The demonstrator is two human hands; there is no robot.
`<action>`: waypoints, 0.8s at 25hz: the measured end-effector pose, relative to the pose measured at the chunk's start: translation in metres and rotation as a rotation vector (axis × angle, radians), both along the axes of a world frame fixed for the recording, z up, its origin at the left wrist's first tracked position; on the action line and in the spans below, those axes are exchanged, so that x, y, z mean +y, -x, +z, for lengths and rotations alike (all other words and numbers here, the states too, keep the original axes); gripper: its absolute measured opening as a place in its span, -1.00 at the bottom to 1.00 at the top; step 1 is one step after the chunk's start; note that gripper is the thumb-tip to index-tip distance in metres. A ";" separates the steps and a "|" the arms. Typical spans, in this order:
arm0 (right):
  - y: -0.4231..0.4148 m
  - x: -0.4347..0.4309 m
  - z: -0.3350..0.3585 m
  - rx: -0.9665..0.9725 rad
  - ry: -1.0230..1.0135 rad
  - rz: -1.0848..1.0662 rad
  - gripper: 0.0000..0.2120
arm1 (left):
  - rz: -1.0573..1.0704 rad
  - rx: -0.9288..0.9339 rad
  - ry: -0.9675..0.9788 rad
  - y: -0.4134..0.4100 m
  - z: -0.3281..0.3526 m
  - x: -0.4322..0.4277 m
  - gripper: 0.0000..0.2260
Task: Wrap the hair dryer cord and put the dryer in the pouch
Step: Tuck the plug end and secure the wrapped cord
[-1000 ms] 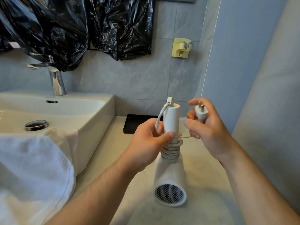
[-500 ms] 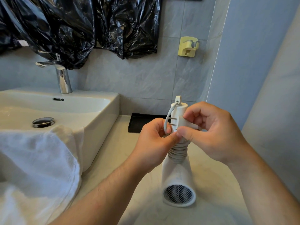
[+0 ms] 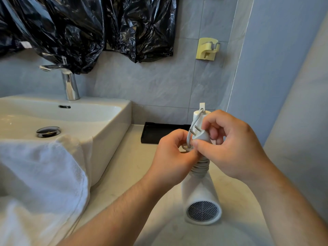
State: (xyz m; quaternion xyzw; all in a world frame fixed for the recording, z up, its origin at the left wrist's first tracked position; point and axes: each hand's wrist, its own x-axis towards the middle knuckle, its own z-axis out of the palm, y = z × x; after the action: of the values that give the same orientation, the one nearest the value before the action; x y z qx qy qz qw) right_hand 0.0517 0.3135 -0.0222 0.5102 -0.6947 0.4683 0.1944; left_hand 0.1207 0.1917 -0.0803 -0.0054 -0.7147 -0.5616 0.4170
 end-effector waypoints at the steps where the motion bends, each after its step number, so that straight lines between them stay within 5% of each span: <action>1: 0.001 0.000 0.000 -0.024 -0.004 0.006 -0.74 | -0.007 0.002 -0.006 -0.001 0.000 -0.001 -0.92; 13: 0.001 0.003 0.003 -0.150 -0.042 0.017 -0.70 | -0.164 0.030 0.001 -0.007 0.003 -0.004 -0.76; 20: 0.009 0.017 0.009 -0.433 -0.053 0.330 -0.91 | -0.153 0.055 0.026 -0.003 0.000 -0.005 -0.80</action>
State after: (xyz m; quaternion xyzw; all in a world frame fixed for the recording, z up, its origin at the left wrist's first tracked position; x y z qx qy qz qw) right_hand 0.0422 0.3309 -0.0132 0.5094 -0.6397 0.5733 -0.0511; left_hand 0.1234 0.1872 -0.0800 -0.0807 -0.7078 -0.5820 0.3922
